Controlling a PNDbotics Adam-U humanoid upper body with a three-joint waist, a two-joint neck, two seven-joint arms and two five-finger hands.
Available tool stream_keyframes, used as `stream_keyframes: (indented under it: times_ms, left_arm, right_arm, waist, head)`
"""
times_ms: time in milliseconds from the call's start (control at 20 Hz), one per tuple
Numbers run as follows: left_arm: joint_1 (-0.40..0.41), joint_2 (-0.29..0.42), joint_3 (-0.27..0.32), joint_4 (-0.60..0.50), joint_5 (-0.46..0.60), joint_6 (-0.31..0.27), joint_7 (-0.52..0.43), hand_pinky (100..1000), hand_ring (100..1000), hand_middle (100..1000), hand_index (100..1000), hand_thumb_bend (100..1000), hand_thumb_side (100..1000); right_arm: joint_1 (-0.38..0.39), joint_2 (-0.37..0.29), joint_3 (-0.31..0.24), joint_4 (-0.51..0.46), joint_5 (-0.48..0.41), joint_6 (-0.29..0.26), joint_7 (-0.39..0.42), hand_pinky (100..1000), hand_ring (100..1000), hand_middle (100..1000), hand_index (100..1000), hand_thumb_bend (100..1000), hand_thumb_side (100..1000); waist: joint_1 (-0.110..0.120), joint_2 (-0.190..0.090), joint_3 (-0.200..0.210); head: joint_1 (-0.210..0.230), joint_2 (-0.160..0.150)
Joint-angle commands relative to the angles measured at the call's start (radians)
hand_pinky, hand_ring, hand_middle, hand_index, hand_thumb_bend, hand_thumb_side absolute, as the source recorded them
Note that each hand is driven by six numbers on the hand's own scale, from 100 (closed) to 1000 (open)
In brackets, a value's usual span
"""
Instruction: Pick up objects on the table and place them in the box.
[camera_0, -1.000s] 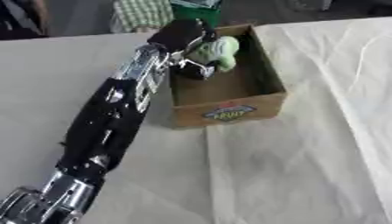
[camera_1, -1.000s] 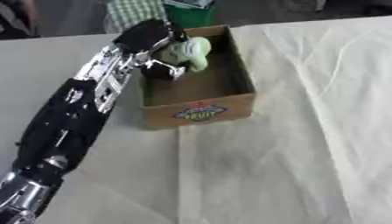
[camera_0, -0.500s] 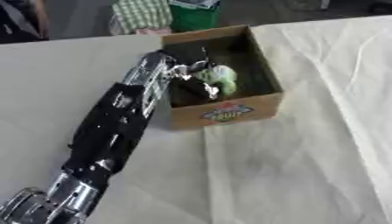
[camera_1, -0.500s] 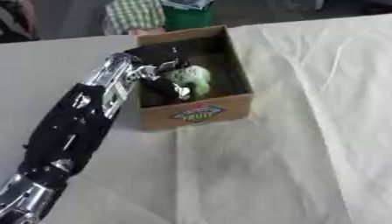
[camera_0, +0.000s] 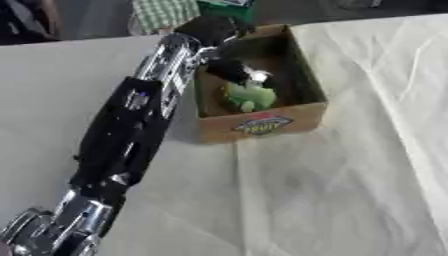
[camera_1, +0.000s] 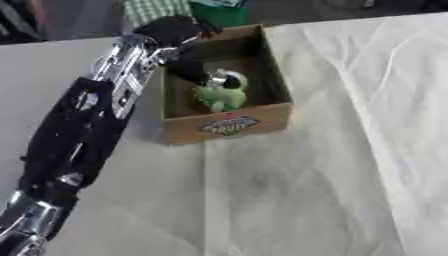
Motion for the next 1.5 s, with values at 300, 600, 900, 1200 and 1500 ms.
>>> stream_keyframes:
  times_ms: [300, 600, 900, 1200, 1500]
  left_arm:
    - [0.033, 0.088, 0.091, -0.252, 0.428, 0.202, 0.309, 736, 730, 629, 797, 100, 897]
    - [0.153, 0.202, 0.119, -0.416, 0.934, 0.208, 0.642, 758, 726, 622, 794, 100, 829]
    - [0.285, 0.273, 0.162, -0.576, 1.163, 0.148, 0.818, 752, 703, 615, 789, 100, 801]
    - [0.414, 0.331, 0.208, -0.713, 1.269, 0.130, 0.861, 752, 701, 617, 791, 100, 811]
    - [0.551, 0.371, 0.241, -0.812, 1.272, 0.091, 0.894, 748, 699, 620, 794, 100, 818]
  right_arm:
    - [0.005, -0.031, -0.018, -0.014, 0.002, -0.001, -0.011, 839, 724, 748, 883, 100, 578]
    - [0.018, -0.038, -0.027, -0.014, 0.011, -0.004, -0.026, 838, 723, 748, 883, 100, 578]
    - [0.025, -0.039, -0.034, -0.014, 0.017, -0.007, -0.037, 837, 723, 748, 882, 100, 578]
    - [0.030, -0.042, -0.039, -0.014, 0.022, -0.010, -0.045, 836, 722, 748, 881, 100, 580]
    - [0.035, -0.040, -0.041, -0.014, 0.026, -0.013, -0.052, 835, 722, 748, 881, 100, 580]
  waist:
    - [-0.013, -0.029, 0.030]
    - [-0.013, -0.035, 0.064]
    - [-0.017, -0.035, 0.084]
    - [-0.026, -0.033, 0.093]
    - [-0.035, -0.029, 0.095]
  head:
    - [-0.021, 0.029]
    - [-0.048, 0.048]
    - [-0.069, 0.047]
    - [-0.083, 0.047]
    - [-0.078, 0.034]
